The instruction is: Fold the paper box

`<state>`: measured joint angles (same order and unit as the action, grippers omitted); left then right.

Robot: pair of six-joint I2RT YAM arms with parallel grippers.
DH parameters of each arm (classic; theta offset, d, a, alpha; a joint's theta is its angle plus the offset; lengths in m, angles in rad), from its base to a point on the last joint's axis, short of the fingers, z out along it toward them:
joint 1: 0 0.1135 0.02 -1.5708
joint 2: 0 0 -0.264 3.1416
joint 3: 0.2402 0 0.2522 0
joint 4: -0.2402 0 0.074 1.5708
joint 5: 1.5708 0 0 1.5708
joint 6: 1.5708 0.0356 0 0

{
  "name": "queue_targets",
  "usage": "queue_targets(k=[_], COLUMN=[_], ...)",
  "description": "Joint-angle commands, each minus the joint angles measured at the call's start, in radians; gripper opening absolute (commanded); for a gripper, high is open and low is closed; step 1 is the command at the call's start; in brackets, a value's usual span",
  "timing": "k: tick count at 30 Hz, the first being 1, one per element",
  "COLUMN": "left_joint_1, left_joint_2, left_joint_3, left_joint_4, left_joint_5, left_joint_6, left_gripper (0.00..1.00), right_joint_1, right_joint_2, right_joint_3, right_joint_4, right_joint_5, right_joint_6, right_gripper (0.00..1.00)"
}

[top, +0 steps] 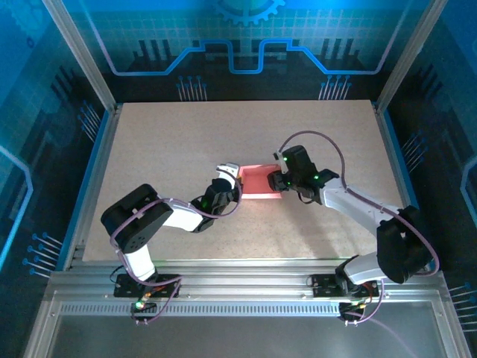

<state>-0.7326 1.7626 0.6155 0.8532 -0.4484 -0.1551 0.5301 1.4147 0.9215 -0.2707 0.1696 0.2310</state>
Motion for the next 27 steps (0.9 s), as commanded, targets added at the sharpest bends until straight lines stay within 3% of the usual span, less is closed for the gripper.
queue_targets(k=[1, 4, 7, 11, 18, 23, 27], left_joint_1=[-0.011, -0.01, -0.01, -0.01, -0.01, -0.008, -0.005], left_joint_2=[0.011, 0.014, 0.014, 0.013, -0.003, -0.009, -0.008], left_joint_3=[0.018, 0.016, 0.021, 0.034, 0.04, 0.049, 0.068], left_joint_4=[-0.053, -0.055, -0.063, -0.088, -0.116, -0.139, -0.178], left_joint_5=[0.024, 0.023, 0.025, 0.025, 0.026, 0.047, 0.07], left_joint_6=[0.023, 0.023, 0.024, 0.03, 0.038, 0.032, 0.022], left_gripper=[0.0, 0.0, 0.0, 0.0, 0.0, 0.0, 0.0], right_joint_1=[0.01, 0.018, 0.015, -0.033, -0.129, -0.303, -0.464], right_joint_2=[0.016, 0.005, -0.08, -0.262, -0.373, -0.291, -0.265], right_joint_3=[0.033, 0.026, -0.036, -0.244, -0.29, -0.213, -0.192], right_joint_4=[-0.022, -0.02, 0.036, 0.219, 0.204, 0.102, 0.161], right_joint_5=[0.016, 0.035, 0.043, -0.099, -0.184, -0.488, -0.72], right_joint_6=[-0.012, -0.011, -0.018, -0.053, -0.204, -0.485, -0.549], right_gripper=[0.52, 0.54, 0.66, 0.73, 0.77, 0.83, 0.79])
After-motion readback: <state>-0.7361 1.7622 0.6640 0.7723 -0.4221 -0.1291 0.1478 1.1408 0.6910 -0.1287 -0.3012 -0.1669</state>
